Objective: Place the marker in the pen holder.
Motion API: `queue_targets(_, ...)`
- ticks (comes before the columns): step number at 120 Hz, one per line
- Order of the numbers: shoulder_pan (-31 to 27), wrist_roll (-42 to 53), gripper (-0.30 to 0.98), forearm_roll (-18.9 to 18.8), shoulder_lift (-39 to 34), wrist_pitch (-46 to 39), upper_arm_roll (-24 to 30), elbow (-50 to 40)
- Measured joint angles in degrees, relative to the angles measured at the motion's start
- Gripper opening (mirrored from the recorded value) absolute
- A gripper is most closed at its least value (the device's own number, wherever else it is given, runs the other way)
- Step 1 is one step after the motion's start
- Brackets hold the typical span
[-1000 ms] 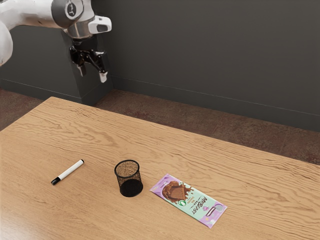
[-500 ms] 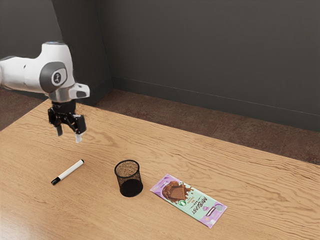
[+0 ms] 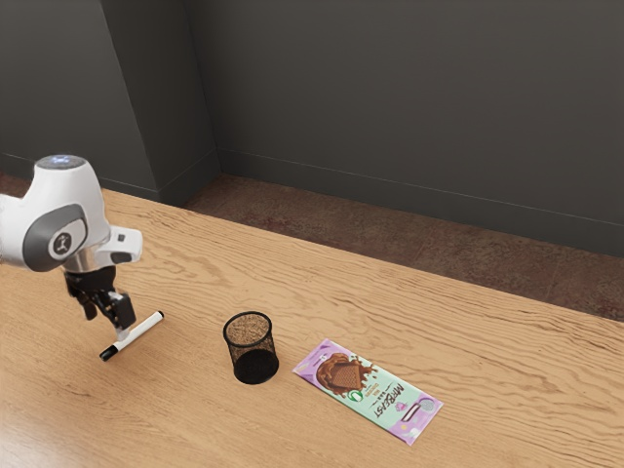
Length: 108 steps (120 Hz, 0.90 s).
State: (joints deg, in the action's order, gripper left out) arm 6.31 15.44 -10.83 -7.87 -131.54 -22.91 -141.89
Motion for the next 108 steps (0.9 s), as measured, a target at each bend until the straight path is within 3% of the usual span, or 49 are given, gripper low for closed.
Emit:
queue_targets(66,3.5,1.0,0.67,0.3,8.8,-1.8,-1.1,0.1)
queue_targets(108,5.6,3.2,0.67,0.2,9.2,-5.6,-3.4,-1.7)
